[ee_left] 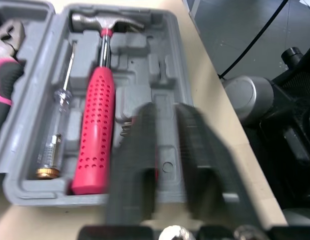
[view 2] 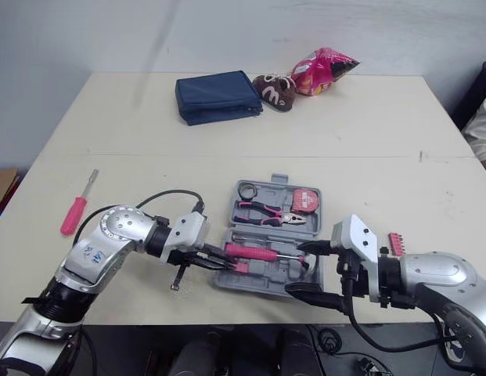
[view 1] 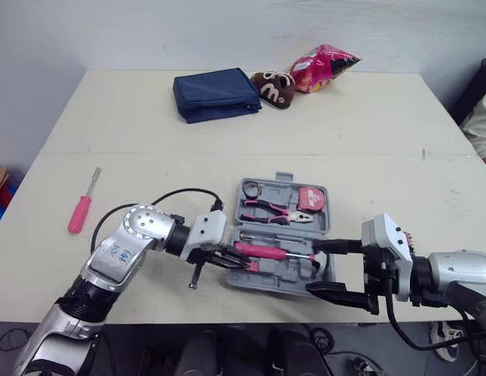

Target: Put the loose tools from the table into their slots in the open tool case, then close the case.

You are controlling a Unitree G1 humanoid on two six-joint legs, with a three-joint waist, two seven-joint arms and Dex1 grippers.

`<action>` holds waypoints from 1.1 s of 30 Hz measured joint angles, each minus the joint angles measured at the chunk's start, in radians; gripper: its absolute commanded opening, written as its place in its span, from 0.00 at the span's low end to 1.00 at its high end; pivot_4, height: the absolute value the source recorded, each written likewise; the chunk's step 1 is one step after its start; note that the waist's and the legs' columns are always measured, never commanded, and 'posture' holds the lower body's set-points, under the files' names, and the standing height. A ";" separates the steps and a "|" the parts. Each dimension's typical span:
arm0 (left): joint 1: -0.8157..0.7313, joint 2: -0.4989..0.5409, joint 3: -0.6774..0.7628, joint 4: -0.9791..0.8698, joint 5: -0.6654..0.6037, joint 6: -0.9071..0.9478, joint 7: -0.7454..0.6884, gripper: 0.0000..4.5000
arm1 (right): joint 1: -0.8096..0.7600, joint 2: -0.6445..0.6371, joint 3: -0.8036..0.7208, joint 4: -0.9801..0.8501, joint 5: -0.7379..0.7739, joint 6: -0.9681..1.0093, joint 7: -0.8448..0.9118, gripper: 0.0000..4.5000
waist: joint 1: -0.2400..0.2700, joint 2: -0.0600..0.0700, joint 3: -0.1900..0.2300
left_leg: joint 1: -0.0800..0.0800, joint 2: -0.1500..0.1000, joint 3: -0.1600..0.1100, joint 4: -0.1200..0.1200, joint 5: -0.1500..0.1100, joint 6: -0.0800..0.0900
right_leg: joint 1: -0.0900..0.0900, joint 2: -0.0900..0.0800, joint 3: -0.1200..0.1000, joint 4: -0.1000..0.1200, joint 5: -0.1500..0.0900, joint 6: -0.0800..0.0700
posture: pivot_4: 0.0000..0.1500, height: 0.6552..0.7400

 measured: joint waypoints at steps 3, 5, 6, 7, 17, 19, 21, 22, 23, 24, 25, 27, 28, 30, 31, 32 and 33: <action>0.000 -0.002 -0.024 0.034 0.041 -0.032 0.018 0.00 | 0.000 0.000 0.000 0.000 0.001 0.000 -0.001 1.00 | 0.000 0.000 0.000 | 0.000 0.000 0.000 0.000 0.000 0.000 | 0.000 0.000 0.000 0.000 0.000 0.000 | 1.00 1.00; 0.000 -0.004 -0.035 0.046 0.065 -0.042 0.031 0.00 | 0.001 0.001 0.000 0.000 0.001 0.000 -0.006 1.00 | 0.000 0.000 0.000 | 0.000 0.000 0.000 0.000 0.000 0.000 | 0.000 0.000 0.000 0.000 0.000 0.000 | 1.00 1.00; -0.002 -0.004 -0.042 0.053 0.078 -0.046 0.037 0.00 | 0.001 0.005 0.000 -0.001 0.001 0.000 -0.013 1.00 | 0.000 0.000 0.000 | 0.000 0.000 0.000 0.000 0.000 0.000 | 0.000 0.000 0.000 0.000 0.000 0.000 | 1.00 1.00; -0.012 -0.003 -0.058 0.053 0.101 -0.059 0.046 0.00 | 0.001 0.013 0.000 -0.002 0.005 0.001 -0.027 1.00 | 0.000 0.000 0.000 | 0.000 0.000 0.000 0.000 0.000 0.000 | 0.000 0.000 0.000 0.000 0.000 0.000 | 1.00 1.00; -0.069 0.052 -0.177 0.011 0.238 -0.091 0.035 0.00 | 0.017 0.029 -0.020 -0.036 0.037 0.020 -0.092 1.00 | -0.003 0.003 -0.009 | 0.006 0.001 0.000 -0.001 -0.001 0.000 | 0.005 0.000 0.001 -0.001 0.000 0.000 | 1.00 1.00; -0.069 0.040 -0.168 0.007 0.234 -0.053 0.045 0.00 | 0.019 0.029 -0.043 -0.037 0.043 0.021 -0.105 1.00 | -0.002 0.004 -0.011 | 0.007 0.001 0.000 -0.001 -0.001 0.000 | 0.006 -0.001 0.001 -0.001 0.000 0.000 | 1.00 1.00; -0.015 0.015 -0.101 -0.027 0.172 0.049 0.078 0.11 | 0.065 0.030 -0.089 -0.054 0.060 0.026 -0.113 1.00 | -0.001 0.005 -0.011 | 0.006 0.001 -0.001 -0.001 -0.001 0.001 | 0.005 -0.002 0.001 0.000 0.000 0.000 | 1.00 1.00; 0.066 0.002 0.003 -0.068 0.075 0.152 0.103 0.18 | 0.114 0.034 -0.147 -0.069 0.077 0.031 -0.111 1.00 | -0.001 0.004 -0.009 | 0.002 0.002 -0.001 -0.001 -0.001 0.000 | 0.001 -0.002 0.001 0.000 -0.001 -0.001 | 1.00 1.00; 0.138 0.002 0.112 -0.113 -0.030 0.244 0.118 0.28 | 0.167 0.040 -0.199 -0.070 0.082 0.039 -0.111 1.00 | -0.003 0.001 -0.008 | 0.000 0.003 -0.002 -0.001 0.000 -0.001 | 0.000 -0.001 0.001 0.002 -0.001 -0.001 | 1.00 1.00; 0.180 0.007 0.192 -0.147 -0.100 0.303 0.128 0.37 | 0.201 0.044 -0.238 -0.063 0.084 0.043 -0.111 1.00 | -0.006 -0.001 -0.006 | -0.001 0.004 -0.003 -0.001 0.000 -0.002 | 0.000 0.000 0.000 0.003 -0.001 -0.001 | 1.00 1.00; 0.227 0.015 0.302 -0.196 -0.187 0.369 0.146 0.49 | 0.227 0.046 -0.290 -0.053 0.086 0.046 -0.111 1.00 | -0.008 -0.002 -0.005 | -0.001 0.004 -0.003 -0.001 0.000 -0.002 | 0.000 0.000 0.000 0.002 -0.001 -0.001 | 1.00 1.00; 0.322 0.018 0.511 -0.289 -0.285 0.427 0.204 0.70 | 0.276 0.055 -0.401 -0.017 0.088 0.044 -0.099 1.00 | -0.007 -0.001 -0.005 | 0.002 0.002 -0.003 -0.001 0.000 -0.001 | 0.003 -0.001 0.000 0.000 -0.001 -0.001 | 1.00 1.00; 0.368 0.007 0.595 -0.302 -0.305 0.456 0.251 0.81 | 0.299 0.055 -0.441 0.005 0.082 0.039 -0.086 1.00 | -0.007 -0.001 -0.005 | 0.004 0.001 -0.003 -0.001 0.000 0.000 | 0.006 -0.002 0.000 -0.003 0.000 0.000 | 1.00 1.00; 0.503 -0.028 0.828 -0.255 -0.305 0.498 0.381 0.99 | 0.355 0.058 -0.514 0.093 0.027 0.016 -0.056 1.00 | -0.007 0.000 -0.004 | 0.008 0.002 -0.004 -0.002 -0.003 0.001 | 0.010 -0.001 0.000 -0.005 0.000 0.000 | 1.00 1.00; 0.556 -0.038 0.902 -0.225 -0.297 0.490 0.417 0.99 | 0.371 0.058 -0.522 0.132 -0.005 0.002 -0.043 1.00 | -0.008 -0.001 -0.004 | 0.008 0.002 -0.004 -0.002 -0.003 0.000 | 0.009 -0.001 0.000 -0.004 0.000 0.000 | 1.00 1.00; 0.602 -0.043 0.950 -0.201 -0.288 0.477 0.435 0.99 | 0.380 0.060 -0.527 0.166 -0.031 -0.010 -0.035 1.00 | -0.007 -0.001 -0.004 | 0.008 0.002 -0.003 -0.002 -0.005 0.000 | 0.008 -0.001 0.000 -0.004 -0.001 0.000 | 1.00 1.00; 0.650 -0.046 0.997 -0.179 -0.278 0.449 0.447 0.99 | 0.378 0.059 -0.533 0.211 -0.059 -0.029 -0.024 1.00 | -0.006 -0.002 -0.004 | 0.007 0.002 -0.003 -0.001 -0.005 0.000 | 0.007 -0.001 0.000 -0.004 -0.001 0.000 | 1.00 1.00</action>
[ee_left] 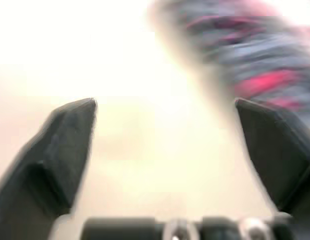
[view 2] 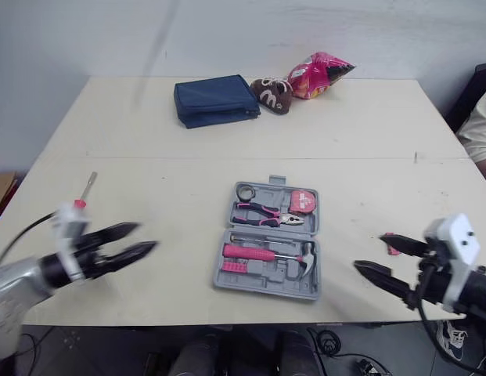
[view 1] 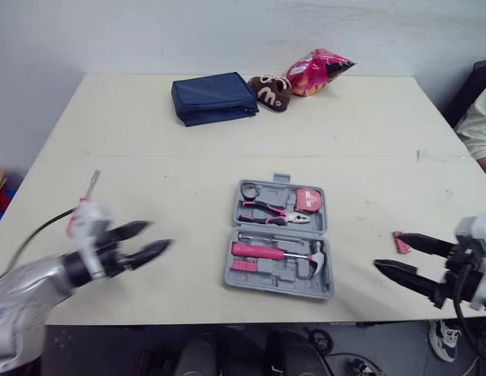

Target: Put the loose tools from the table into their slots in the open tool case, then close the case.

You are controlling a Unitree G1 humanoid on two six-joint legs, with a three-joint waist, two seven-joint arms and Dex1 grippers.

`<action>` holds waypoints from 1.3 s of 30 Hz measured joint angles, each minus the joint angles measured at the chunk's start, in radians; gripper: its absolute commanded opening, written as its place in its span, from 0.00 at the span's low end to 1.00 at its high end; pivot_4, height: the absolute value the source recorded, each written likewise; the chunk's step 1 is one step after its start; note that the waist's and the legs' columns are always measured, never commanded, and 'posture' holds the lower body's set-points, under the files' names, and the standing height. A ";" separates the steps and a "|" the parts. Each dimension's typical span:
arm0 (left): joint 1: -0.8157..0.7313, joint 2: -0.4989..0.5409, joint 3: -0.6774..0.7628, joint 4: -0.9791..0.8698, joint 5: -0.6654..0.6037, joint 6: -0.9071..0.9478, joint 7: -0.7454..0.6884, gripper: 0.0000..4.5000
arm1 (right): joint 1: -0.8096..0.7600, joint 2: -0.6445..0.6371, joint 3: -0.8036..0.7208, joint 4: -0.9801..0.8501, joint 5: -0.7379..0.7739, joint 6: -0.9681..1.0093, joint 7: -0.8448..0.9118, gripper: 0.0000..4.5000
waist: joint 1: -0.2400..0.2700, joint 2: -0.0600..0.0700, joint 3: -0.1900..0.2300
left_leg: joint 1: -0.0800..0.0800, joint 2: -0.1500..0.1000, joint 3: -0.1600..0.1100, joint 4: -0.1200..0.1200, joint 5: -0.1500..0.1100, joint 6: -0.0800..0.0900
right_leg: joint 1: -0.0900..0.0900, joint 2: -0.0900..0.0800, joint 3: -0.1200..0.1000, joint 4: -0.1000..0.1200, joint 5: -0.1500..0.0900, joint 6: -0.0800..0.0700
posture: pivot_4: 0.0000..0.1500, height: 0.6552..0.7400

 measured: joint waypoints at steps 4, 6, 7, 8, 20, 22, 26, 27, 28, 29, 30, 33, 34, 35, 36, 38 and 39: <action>0.112 0.020 0.168 0.119 0.024 -0.107 0.022 0.99 | -0.011 -0.021 -0.051 0.170 -0.073 -0.065 0.060 1.00 | 0.009 0.000 0.000 | -0.003 0.000 0.001 0.000 -0.001 -0.001 | -0.005 -0.002 0.001 0.000 -0.001 -0.001 | 1.00 1.00; 0.143 0.057 0.217 0.196 0.046 -0.165 0.019 0.99 | -0.010 -0.041 -0.056 0.240 -0.112 -0.099 0.094 1.00 | 0.010 0.000 0.000 | -0.004 0.000 0.001 -0.001 -0.002 -0.002 | -0.006 -0.002 0.001 0.000 -0.001 -0.003 | 1.00 1.00; 0.152 0.076 0.244 0.235 0.056 -0.192 0.017 0.99 | -0.012 -0.056 -0.058 0.286 -0.134 -0.117 0.109 1.00 | 0.009 0.000 0.000 | -0.004 0.000 0.001 -0.001 -0.002 -0.002 | -0.007 -0.002 0.001 0.000 -0.001 -0.003 | 1.00 1.00; 0.159 0.092 0.265 0.261 0.059 -0.213 0.017 0.99 | -0.014 -0.062 -0.062 0.325 -0.155 -0.131 0.120 1.00 | 0.008 0.000 0.000 | -0.004 0.000 0.001 -0.002 -0.002 -0.002 | -0.007 -0.003 0.001 0.000 -0.002 -0.003 | 1.00 1.00; 0.024 0.230 0.042 0.020 -0.079 -0.118 -0.029 0.99 | -0.076 0.082 0.027 0.191 -0.202 -0.126 -0.011 1.00 | 0.003 0.007 0.001 | -0.003 0.000 0.002 -0.005 -0.004 -0.011 | -0.008 -0.004 0.003 0.002 -0.002 -0.004 | 1.00 1.00; -0.083 0.282 -0.029 -0.045 -0.202 -0.028 -0.047 0.99 | -0.112 0.106 0.069 0.204 -0.232 -0.135 -0.051 1.00 | 0.001 0.007 0.002 | -0.003 0.000 0.003 -0.005 -0.003 -0.011 | -0.008 -0.003 0.003 0.003 -0.002 -0.004 | 1.00 1.00; -0.340 0.356 -0.202 -0.125 -0.356 0.055 -0.079 0.99 | -0.176 0.174 0.143 0.217 -0.257 -0.151 -0.119 1.00 | 0.002 0.009 0.001 | -0.002 -0.001 0.005 -0.005 0.001 -0.007 | -0.008 0.000 0.003 0.005 -0.002 -0.004 | 1.00 1.00; -0.388 0.363 -0.235 -0.133 -0.374 0.060 -0.085 0.99 | -0.178 0.188 0.157 0.217 -0.262 -0.150 -0.132 1.00 | 0.001 0.010 0.001 | -0.002 0.000 0.005 -0.006 0.001 -0.007 | -0.008 0.001 0.004 0.005 -0.002 -0.004 | 1.00 1.00; -0.447 0.362 -0.281 -0.135 -0.383 0.061 -0.091 0.99 | -0.173 0.199 0.168 0.219 -0.270 -0.150 -0.146 1.00 | 0.002 0.010 0.001 | -0.002 0.000 0.006 -0.008 0.003 -0.008 | -0.008 0.002 0.004 0.005 -0.002 -0.004 | 1.00 1.00; -0.508 0.356 -0.328 -0.138 -0.389 0.060 -0.097 0.99 | -0.176 0.212 0.183 0.221 -0.279 -0.150 -0.164 1.00 | 0.002 0.010 0.001 | -0.002 0.000 0.006 -0.007 0.005 -0.008 | -0.008 0.003 0.004 0.005 -0.002 -0.004 | 1.00 1.00; -0.565 0.342 -0.375 -0.137 -0.393 0.058 -0.104 0.99 | -0.179 0.226 0.189 0.223 -0.289 -0.150 -0.182 1.00 | 0.002 0.010 0.001 | -0.002 -0.001 0.007 -0.007 0.006 -0.008 | -0.009 0.005 0.004 0.006 -0.002 -0.004 | 1.00 1.00; -0.721 0.272 -0.499 -0.128 -0.405 0.051 -0.117 0.99 | -0.200 0.267 0.204 0.233 -0.314 -0.150 -0.250 1.00 | 0.002 0.010 0.001 | -0.001 -0.001 0.008 -0.007 0.007 -0.008 | -0.009 0.012 0.009 0.006 -0.001 -0.002 | 1.00 1.00; -0.770 0.231 -0.534 -0.112 -0.408 0.050 -0.116 0.99 | -0.201 0.279 0.208 0.237 -0.322 -0.150 -0.269 1.00 | 0.003 0.010 0.001 | -0.001 0.000 0.008 -0.007 0.007 -0.008 | -0.008 0.013 0.011 0.006 -0.001 -0.002 | 1.00 1.00; -0.820 0.184 -0.571 -0.096 -0.406 0.044 -0.114 0.99 | -0.204 0.292 0.216 0.240 -0.331 -0.150 -0.287 1.00 | 0.004 0.010 0.001 | -0.001 0.001 0.008 -0.005 0.007 -0.008 | -0.008 0.015 0.011 0.006 -0.001 -0.001 | 1.00 1.00; -0.849 0.155 -0.605 -0.088 -0.404 0.037 -0.114 0.99 | -0.208 0.300 0.227 0.239 -0.337 -0.151 -0.297 1.00 | 0.004 0.010 0.001 | -0.001 0.001 0.008 -0.005 0.007 -0.008 | -0.008 0.016 0.012 0.006 -0.001 -0.001 | 1.00 1.00; -0.871 0.137 -0.650 -0.069 -0.383 0.018 -0.133 0.99 | -0.209 0.311 0.232 0.238 -0.344 -0.149 -0.314 1.00 | 0.002 0.010 0.001 | -0.001 0.001 0.009 -0.005 0.007 -0.008 | -0.009 0.016 0.013 0.007 -0.001 -0.001 | 1.00 1.00; -0.889 0.129 -0.679 -0.046 -0.355 -0.002 -0.153 0.99 | -0.214 0.326 0.230 0.238 -0.344 -0.144 -0.336 1.00 | 0.001 0.010 0.001 | -0.001 0.002 0.009 -0.005 0.007 -0.008 | -0.009 0.018 0.013 0.007 -0.001 -0.001 | 1.00 1.00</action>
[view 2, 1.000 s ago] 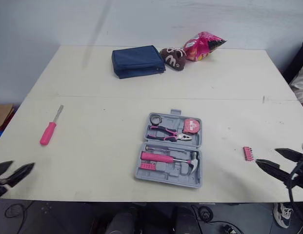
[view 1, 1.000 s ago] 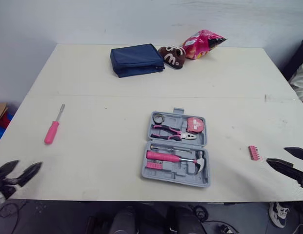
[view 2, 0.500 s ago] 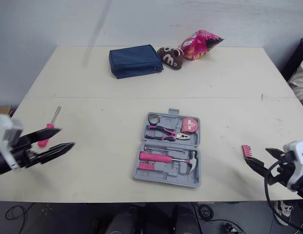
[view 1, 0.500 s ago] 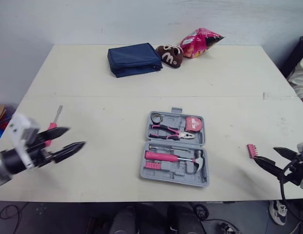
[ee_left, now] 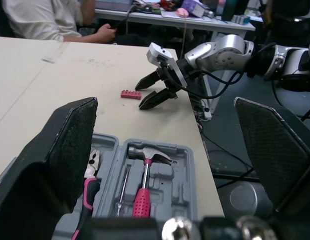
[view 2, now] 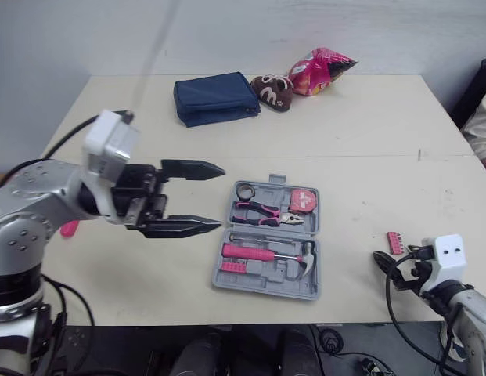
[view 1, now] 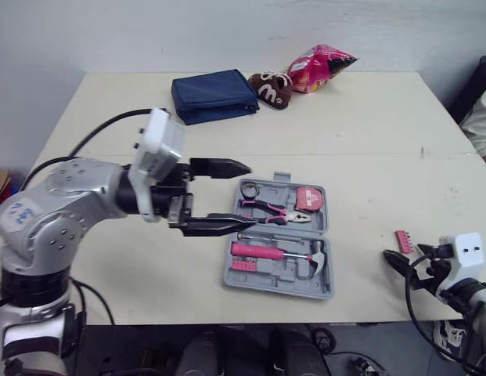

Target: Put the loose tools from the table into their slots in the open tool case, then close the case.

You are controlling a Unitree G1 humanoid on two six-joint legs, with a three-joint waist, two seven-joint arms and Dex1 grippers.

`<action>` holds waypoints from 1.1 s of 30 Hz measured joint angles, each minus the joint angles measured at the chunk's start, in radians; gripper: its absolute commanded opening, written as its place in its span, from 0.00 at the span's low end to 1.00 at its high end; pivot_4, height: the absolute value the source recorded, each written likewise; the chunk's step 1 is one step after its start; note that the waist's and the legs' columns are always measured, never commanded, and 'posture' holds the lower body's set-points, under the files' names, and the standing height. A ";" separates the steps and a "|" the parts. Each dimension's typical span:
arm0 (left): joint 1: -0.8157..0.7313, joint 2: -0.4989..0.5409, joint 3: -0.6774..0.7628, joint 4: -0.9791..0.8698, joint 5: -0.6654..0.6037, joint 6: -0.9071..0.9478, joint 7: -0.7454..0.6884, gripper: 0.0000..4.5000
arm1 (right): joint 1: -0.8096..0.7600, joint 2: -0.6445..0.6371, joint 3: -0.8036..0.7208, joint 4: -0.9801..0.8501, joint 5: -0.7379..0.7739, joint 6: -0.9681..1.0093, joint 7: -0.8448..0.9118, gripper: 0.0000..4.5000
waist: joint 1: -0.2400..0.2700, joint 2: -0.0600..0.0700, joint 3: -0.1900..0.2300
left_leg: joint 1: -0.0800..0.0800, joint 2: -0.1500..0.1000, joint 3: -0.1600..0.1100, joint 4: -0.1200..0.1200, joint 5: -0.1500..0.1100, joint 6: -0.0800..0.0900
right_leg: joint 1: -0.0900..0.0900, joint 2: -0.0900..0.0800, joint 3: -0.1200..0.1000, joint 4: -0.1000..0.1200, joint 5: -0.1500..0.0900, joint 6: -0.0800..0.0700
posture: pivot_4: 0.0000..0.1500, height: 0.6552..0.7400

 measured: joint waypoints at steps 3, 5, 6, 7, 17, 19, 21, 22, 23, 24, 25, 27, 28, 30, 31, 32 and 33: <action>-0.028 -0.018 -0.041 0.069 0.066 -0.053 -0.036 1.00 | -0.023 0.029 0.003 -0.002 -0.002 0.010 -0.043 0.89 | -0.005 0.000 0.000 | 0.000 0.000 0.001 0.002 0.000 0.000 | 0.000 0.000 0.001 -0.001 0.000 0.000 | 1.00 1.00; -0.029 -0.020 -0.054 0.084 0.096 -0.085 -0.063 1.00 | -0.030 0.037 0.006 -0.003 -0.012 0.011 -0.073 0.70 | -0.006 0.000 0.000 | 0.000 0.001 0.000 0.002 0.000 0.000 | 0.000 0.000 0.001 -0.001 0.000 0.000 | 1.00 1.00; -0.029 -0.025 -0.062 0.089 0.106 -0.097 -0.075 1.00 | -0.035 0.051 0.006 -0.007 -0.015 0.013 -0.089 0.61 | -0.006 -0.001 0.000 | 0.000 0.001 0.000 0.002 0.000 0.000 | 0.000 0.000 0.001 -0.001 0.000 0.000 | 1.00 1.00; -0.029 -0.033 -0.073 0.090 0.112 -0.105 -0.086 1.00 | -0.039 0.061 0.012 -0.016 -0.017 0.015 -0.103 0.48 | -0.006 -0.001 0.000 | 0.000 0.001 0.000 0.002 0.000 0.000 | 0.000 0.000 0.001 0.000 0.000 0.000 | 1.00 1.00; -0.043 -0.060 -0.103 0.131 0.161 -0.137 -0.138 1.00 | -0.045 0.058 0.035 -0.046 -0.030 0.018 -0.141 0.18 | -0.007 -0.001 -0.001 | 0.000 0.000 0.000 0.003 0.000 0.000 | 0.000 -0.001 0.001 0.000 0.000 0.000 | 1.00 1.00; -0.032 -0.040 -0.103 0.131 0.173 -0.140 -0.163 1.00 | -0.046 0.017 0.032 -0.059 -0.026 0.031 -0.119 0.18 | -0.008 -0.001 -0.001 | -0.001 0.001 0.000 0.003 0.000 0.000 | -0.001 -0.001 0.001 0.000 0.000 0.000 | 1.00 1.00; -0.018 -0.013 -0.109 0.131 0.187 -0.151 -0.198 1.00 | -0.049 -0.066 0.034 -0.109 0.010 0.049 -0.036 0.18 | -0.013 0.000 0.000 | -0.001 0.001 0.001 0.002 0.000 0.000 | -0.001 -0.001 0.001 0.000 0.000 0.000 | 1.00 1.00; -0.004 0.006 -0.117 0.130 0.201 -0.163 -0.225 1.00 | -0.063 -0.134 0.037 -0.154 0.049 0.065 0.041 0.18 | -0.019 0.000 0.000 | -0.001 0.001 0.001 0.002 0.000 0.000 | -0.001 0.000 0.001 0.000 0.000 0.000 | 1.00 1.00; 0.006 0.014 -0.123 0.130 0.212 -0.171 -0.240 1.00 | -0.077 -0.173 0.038 -0.184 0.077 0.070 0.088 0.18 | -0.020 0.000 0.000 | 0.000 0.001 0.000 0.002 0.000 0.000 | -0.001 0.000 0.001 0.000 0.000 0.000 | 1.00 1.00; 0.016 0.025 -0.137 0.129 0.225 -0.185 -0.261 1.00 | -0.092 -0.223 0.049 -0.214 0.114 0.084 0.153 0.18 | -0.021 0.000 0.000 | 0.000 0.002 0.000 0.002 0.000 0.000 | -0.001 0.000 0.001 0.000 0.000 0.000 | 1.00 1.00; 0.031 0.039 -0.148 0.125 0.238 -0.198 -0.280 1.00 | -0.109 -0.269 0.074 -0.235 0.146 0.093 0.217 0.18 | -0.021 0.000 0.000 | 0.000 0.002 0.000 0.002 0.000 0.000 | -0.001 0.000 0.000 0.000 0.000 0.000 | 1.00 1.00; 0.062 0.055 -0.165 0.119 0.265 -0.219 -0.310 1.00 | -0.159 -0.363 0.171 -0.258 0.182 0.109 0.356 0.18 | -0.021 -0.001 0.001 | -0.001 0.002 0.000 0.002 0.000 0.001 | -0.001 0.000 0.000 -0.001 0.000 0.000 | 1.00 1.00; 0.076 0.059 -0.179 0.114 0.278 -0.229 -0.321 1.00 | -0.195 -0.404 0.238 -0.270 0.189 0.114 0.418 0.18 | -0.020 -0.002 0.001 | -0.001 0.002 0.000 0.003 -0.001 0.001 | -0.001 0.000 0.000 -0.001 0.000 0.000 | 1.00 1.00; 0.101 0.064 -0.212 0.095 0.307 -0.258 -0.346 1.00 | -0.249 -0.444 0.353 -0.296 0.191 0.107 0.511 0.18 | -0.017 -0.003 0.002 | -0.002 0.002 -0.002 0.003 -0.001 0.002 | -0.001 -0.001 -0.001 -0.001 0.000 0.000 | 1.00 1.00; 0.111 0.072 -0.221 0.093 0.324 -0.275 -0.355 1.00 | -0.269 -0.448 0.397 -0.300 0.183 0.103 0.531 0.18 | -0.014 -0.004 0.002 | -0.003 0.001 -0.002 0.004 -0.001 0.002 | -0.001 -0.002 -0.002 -0.002 0.000 0.000 | 1.00 1.00; 0.124 0.079 -0.228 0.092 0.348 -0.296 -0.361 1.00 | -0.291 -0.448 0.444 -0.305 0.164 0.103 0.538 0.18 | -0.012 -0.004 0.002 | -0.003 0.001 -0.002 0.004 -0.002 0.003 | -0.001 -0.002 -0.002 -0.002 0.000 0.000 | 1.00 1.00; 0.133 0.086 -0.235 0.092 0.372 -0.315 -0.367 1.00 | -0.317 -0.444 0.495 -0.309 0.141 0.105 0.532 0.18 | -0.011 -0.004 0.002 | -0.004 0.000 -0.002 0.005 -0.002 0.003 | -0.001 -0.003 -0.002 -0.002 0.000 0.000 | 1.00 1.00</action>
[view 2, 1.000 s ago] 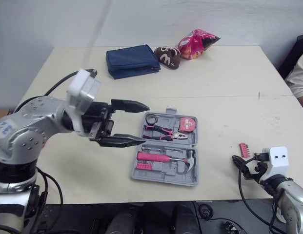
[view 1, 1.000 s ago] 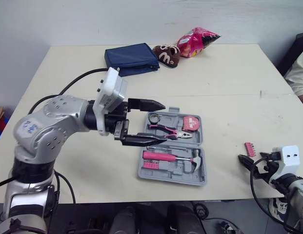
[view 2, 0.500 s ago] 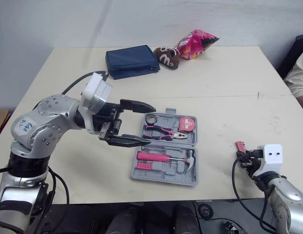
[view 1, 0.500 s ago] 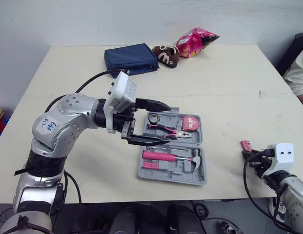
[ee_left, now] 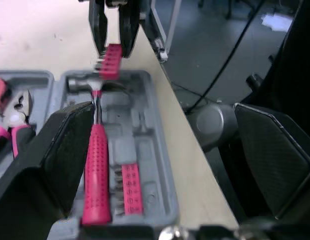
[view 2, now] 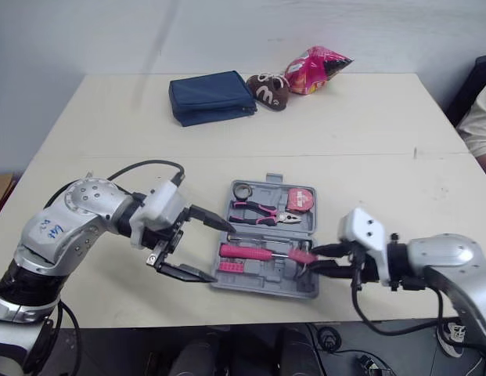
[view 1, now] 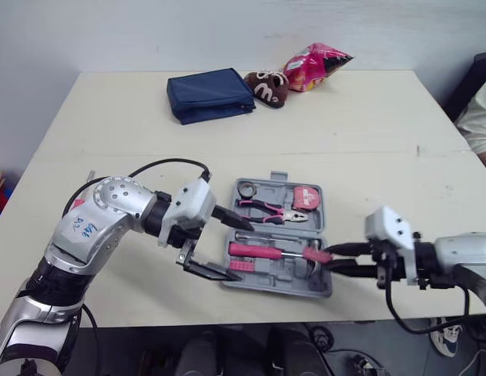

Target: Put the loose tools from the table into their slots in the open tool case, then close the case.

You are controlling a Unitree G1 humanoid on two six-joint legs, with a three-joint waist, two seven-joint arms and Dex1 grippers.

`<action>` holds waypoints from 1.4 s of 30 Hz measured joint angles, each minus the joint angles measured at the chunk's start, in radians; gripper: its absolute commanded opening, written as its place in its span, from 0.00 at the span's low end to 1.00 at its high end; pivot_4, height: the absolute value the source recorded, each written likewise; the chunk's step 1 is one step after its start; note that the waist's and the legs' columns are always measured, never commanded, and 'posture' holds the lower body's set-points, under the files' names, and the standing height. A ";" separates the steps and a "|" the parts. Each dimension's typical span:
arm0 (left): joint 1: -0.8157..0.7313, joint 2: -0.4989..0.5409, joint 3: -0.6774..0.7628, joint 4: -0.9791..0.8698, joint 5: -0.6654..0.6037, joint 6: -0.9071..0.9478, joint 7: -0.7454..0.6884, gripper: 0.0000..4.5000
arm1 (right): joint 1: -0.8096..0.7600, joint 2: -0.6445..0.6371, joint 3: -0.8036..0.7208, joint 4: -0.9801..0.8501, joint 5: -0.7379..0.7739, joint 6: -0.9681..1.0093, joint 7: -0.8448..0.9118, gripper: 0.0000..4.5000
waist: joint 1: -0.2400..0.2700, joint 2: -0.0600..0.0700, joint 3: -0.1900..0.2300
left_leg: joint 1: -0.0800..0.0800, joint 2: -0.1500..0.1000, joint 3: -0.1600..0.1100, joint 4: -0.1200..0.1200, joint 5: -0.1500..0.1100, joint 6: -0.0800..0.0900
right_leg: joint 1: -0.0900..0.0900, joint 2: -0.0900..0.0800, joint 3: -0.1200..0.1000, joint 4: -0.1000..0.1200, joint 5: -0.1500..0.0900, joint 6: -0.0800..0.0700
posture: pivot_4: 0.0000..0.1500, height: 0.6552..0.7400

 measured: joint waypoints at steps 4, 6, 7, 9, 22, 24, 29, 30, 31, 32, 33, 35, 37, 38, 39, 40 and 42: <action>0.029 0.016 -0.007 -0.006 0.051 -0.053 -0.019 1.00 | -0.075 0.057 0.131 -0.011 -0.061 0.044 -0.069 0.18 | 0.004 0.000 0.000 | -0.001 -0.001 0.000 0.001 0.000 0.000 | 0.000 -0.001 0.000 0.000 0.000 0.000 | 1.00 1.00; 0.040 0.027 -0.009 -0.009 0.068 -0.069 -0.027 1.00 | -0.099 0.076 0.181 -0.026 -0.082 0.088 -0.108 0.18 | 0.006 0.000 0.000 | -0.001 0.000 -0.001 0.001 0.000 0.000 | -0.001 -0.002 -0.001 0.000 0.000 0.000 | 1.00 1.00; 0.047 0.028 -0.009 -0.010 0.074 -0.074 -0.028 1.00 | -0.104 0.079 0.204 -0.034 -0.093 0.099 -0.121 0.18 | 0.007 0.000 0.000 | -0.001 0.000 -0.001 0.001 0.000 0.000 | -0.001 -0.002 -0.001 0.000 0.000 0.000 | 1.00 1.00; 0.065 0.027 -0.010 -0.013 0.081 -0.081 -0.027 1.00 | -0.113 0.085 0.235 -0.045 -0.118 0.109 -0.141 0.18 | 0.008 0.000 0.000 | -0.001 0.000 -0.001 0.001 0.000 0.000 | -0.001 -0.002 -0.001 0.000 0.000 0.000 | 1.00 1.00; 0.073 0.019 -0.009 -0.013 0.105 -0.119 -0.016 1.00 | -0.182 0.093 0.287 -0.041 -0.176 0.115 -0.134 0.18 | 0.001 -0.001 0.000 | -0.001 0.000 -0.001 0.001 0.000 0.000 | 0.000 -0.001 -0.001 0.001 0.000 0.000 | 1.00 1.00; 0.073 0.018 -0.009 -0.014 0.105 -0.119 -0.014 1.00 | -0.190 0.090 0.288 -0.039 -0.190 0.117 -0.133 0.18 | 0.000 -0.001 0.000 | -0.001 0.000 -0.001 0.001 0.000 0.000 | 0.000 -0.001 -0.001 0.001 0.000 0.000 | 1.00 1.00; 0.072 0.012 -0.009 -0.014 0.107 -0.118 -0.004 1.00 | -0.190 0.065 0.286 -0.039 -0.208 0.107 -0.112 0.18 | 0.001 -0.001 0.000 | -0.001 0.000 -0.001 0.001 0.000 0.001 | 0.000 -0.001 -0.001 0.001 0.000 0.000 | 1.00 1.00; 0.072 0.006 -0.009 -0.014 0.107 -0.117 0.000 1.00 | -0.190 0.065 0.284 -0.039 -0.206 0.109 -0.107 0.18 | 0.002 -0.001 0.000 | -0.001 0.000 -0.001 0.001 0.000 0.001 | 0.000 -0.001 -0.001 0.001 0.000 0.000 | 1.00 1.00; 0.070 0.002 -0.009 -0.014 0.107 -0.116 0.005 1.00 | -0.190 0.065 0.283 -0.039 -0.204 0.109 -0.103 0.18 | 0.002 -0.001 0.000 | -0.001 0.000 -0.001 0.001 0.000 0.001 | 0.000 -0.001 -0.001 0.001 0.000 0.000 | 1.00 1.00; 0.068 -0.001 -0.009 -0.015 0.108 -0.115 0.008 1.00 | -0.189 0.067 0.283 -0.039 -0.205 0.108 -0.101 0.18 | 0.002 -0.001 0.000 | -0.001 0.000 -0.001 0.001 0.000 0.001 | 0.000 -0.001 -0.001 0.001 0.000 0.000 | 1.00 1.00; 0.067 -0.003 -0.009 -0.016 0.109 -0.115 0.011 1.00 | -0.188 0.073 0.284 -0.038 -0.207 0.106 -0.100 0.18 | 0.002 -0.001 0.000 | -0.001 0.000 -0.001 0.001 0.000 0.001 | 0.000 -0.001 -0.001 0.001 0.000 0.000 | 1.00 1.00; 0.066 -0.007 -0.009 -0.021 0.113 -0.115 0.018 1.00 | -0.182 0.084 0.286 -0.029 -0.219 0.085 -0.100 0.18 | 0.002 -0.001 0.000 | -0.001 0.000 -0.001 0.001 0.000 0.001 | 0.000 -0.001 -0.002 0.001 0.000 0.000 | 1.00 1.00; 0.066 -0.009 -0.009 -0.032 0.115 -0.114 0.021 1.00 | -0.181 0.096 0.288 -0.020 -0.222 0.075 -0.100 0.18 | -0.003 -0.001 0.000 | -0.001 0.000 -0.001 0.001 0.000 0.000 | 0.000 -0.001 -0.001 0.001 0.000 0.000 | 1.00 1.00; 0.066 -0.010 -0.009 -0.034 0.115 -0.113 0.022 1.00 | -0.183 0.101 0.288 -0.017 -0.221 0.074 -0.101 0.18 | -0.006 -0.001 0.000 | -0.001 0.000 -0.001 0.001 0.000 0.000 | 0.000 -0.001 -0.001 0.001 0.000 0.000 | 1.00 1.00; 0.066 -0.010 -0.009 -0.035 0.115 -0.110 0.022 1.00 | -0.185 0.108 0.289 -0.014 -0.221 0.078 -0.102 0.18 | -0.009 -0.001 0.000 | -0.001 0.001 -0.001 0.001 0.000 0.000 | 0.000 -0.001 -0.001 0.001 0.000 0.000 | 1.00 1.00; 0.066 -0.010 -0.009 -0.035 0.115 -0.106 0.022 1.00 | -0.189 0.113 0.289 -0.013 -0.220 0.087 -0.103 0.18 | -0.011 -0.001 0.000 | -0.001 0.001 -0.001 0.001 0.000 0.000 | 0.000 0.000 -0.001 0.002 0.000 0.000 | 1.00 1.00; 0.066 -0.010 -0.009 -0.035 0.115 -0.105 0.022 1.00 | -0.195 0.120 0.289 -0.008 -0.221 0.089 -0.104 0.41 | -0.012 -0.001 0.000 | 0.000 0.001 -0.001 0.001 0.000 0.000 | 0.000 0.000 -0.001 0.002 0.000 0.000 | 1.00 1.00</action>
